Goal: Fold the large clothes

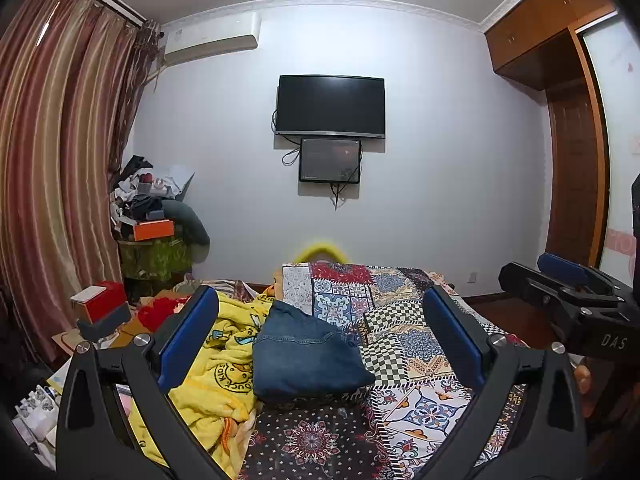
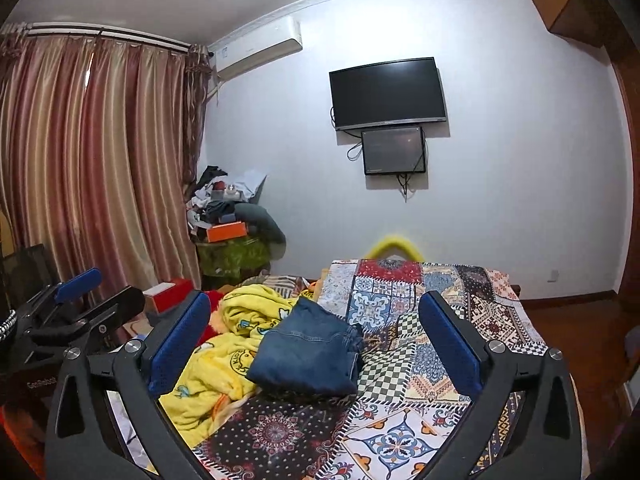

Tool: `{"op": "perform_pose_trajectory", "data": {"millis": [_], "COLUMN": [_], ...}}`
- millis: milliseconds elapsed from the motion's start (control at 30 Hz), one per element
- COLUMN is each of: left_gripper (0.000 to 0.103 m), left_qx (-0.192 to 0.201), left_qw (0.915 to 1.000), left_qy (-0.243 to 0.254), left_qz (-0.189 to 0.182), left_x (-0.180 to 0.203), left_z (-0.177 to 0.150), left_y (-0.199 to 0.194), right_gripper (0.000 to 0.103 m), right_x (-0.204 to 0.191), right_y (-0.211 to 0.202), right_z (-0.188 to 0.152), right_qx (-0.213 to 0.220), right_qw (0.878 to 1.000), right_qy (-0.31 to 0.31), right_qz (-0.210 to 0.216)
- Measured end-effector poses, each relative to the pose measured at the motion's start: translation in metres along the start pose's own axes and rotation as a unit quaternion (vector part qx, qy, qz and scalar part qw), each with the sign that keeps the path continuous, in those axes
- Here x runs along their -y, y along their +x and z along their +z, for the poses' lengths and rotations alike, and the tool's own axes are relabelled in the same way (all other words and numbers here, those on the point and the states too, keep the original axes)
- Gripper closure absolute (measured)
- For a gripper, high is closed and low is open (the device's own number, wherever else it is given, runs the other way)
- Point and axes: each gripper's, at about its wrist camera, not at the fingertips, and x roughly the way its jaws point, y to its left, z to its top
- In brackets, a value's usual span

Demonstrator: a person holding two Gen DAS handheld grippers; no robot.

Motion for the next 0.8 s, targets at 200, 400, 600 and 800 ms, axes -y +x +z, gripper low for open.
{"op": "perform_pose_trajectory", "data": {"millis": [200, 400, 600, 800], "left_gripper": [0.0, 0.0, 0.0, 0.0], "left_qx": [-0.003, -0.005, -0.006, -0.006], "left_qw": [1.0, 1.0, 1.0, 0.9999], "left_qy": [-0.002, -0.005, -0.007, -0.01], "left_qz": [0.002, 0.002, 0.0, -0.001], "left_x": [-0.0022, -0.0044, -0.0054, -0.0056], "left_z": [-0.0019, -0.0006, -0.0009, -0.0003], "left_y": [0.0023, 0.0035, 0.0043, 0.0042], "right_gripper": [0.0, 0.0, 0.0, 0.0], "right_x": [-0.0007, -0.0022, -0.0019, -0.0007], "right_y": [0.0005, 0.001, 0.0005, -0.0014], "right_z": [0.0008, 0.0019, 0.0022, 0.0028], "right_qx": [-0.004, -0.005, -0.005, 0.001], "right_qw": [1.0, 1.0, 1.0, 1.0], "right_qy": [0.0, -0.001, -0.001, 0.002], "right_qz": [0.0, 0.0, 0.001, 0.002]}}
